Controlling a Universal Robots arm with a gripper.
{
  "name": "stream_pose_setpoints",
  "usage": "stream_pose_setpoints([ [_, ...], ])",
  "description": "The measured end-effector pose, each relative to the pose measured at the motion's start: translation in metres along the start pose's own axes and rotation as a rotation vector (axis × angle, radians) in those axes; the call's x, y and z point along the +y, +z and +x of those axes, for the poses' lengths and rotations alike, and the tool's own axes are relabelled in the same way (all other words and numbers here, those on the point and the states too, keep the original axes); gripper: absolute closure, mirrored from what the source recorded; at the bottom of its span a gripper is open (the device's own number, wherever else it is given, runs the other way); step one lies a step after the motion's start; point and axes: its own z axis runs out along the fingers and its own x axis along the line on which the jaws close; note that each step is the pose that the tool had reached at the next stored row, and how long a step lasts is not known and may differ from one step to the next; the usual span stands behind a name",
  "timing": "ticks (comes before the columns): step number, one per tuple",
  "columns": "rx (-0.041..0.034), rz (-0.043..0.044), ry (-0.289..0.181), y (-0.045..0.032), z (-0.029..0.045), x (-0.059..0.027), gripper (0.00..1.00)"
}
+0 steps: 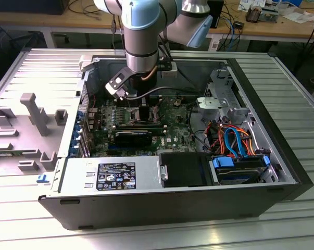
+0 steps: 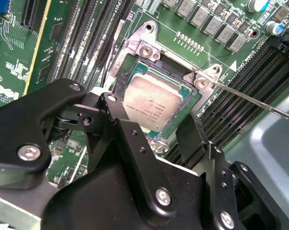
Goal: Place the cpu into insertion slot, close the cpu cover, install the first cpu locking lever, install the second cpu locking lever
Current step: 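Place the cpu into insertion slot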
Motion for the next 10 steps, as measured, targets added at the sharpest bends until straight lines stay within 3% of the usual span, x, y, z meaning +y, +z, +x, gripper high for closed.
stream_pose_setpoints([
  [6,-0.0001,0.0000,0.000,0.0000,0.0000,0.0000,0.31],
  [7,-0.0001,0.0000,0.000,0.0000,0.0000,0.0000,0.24],
  [10,-0.0001,0.0000,0.000,0.0000,0.0000,-0.0001,0.24],
])
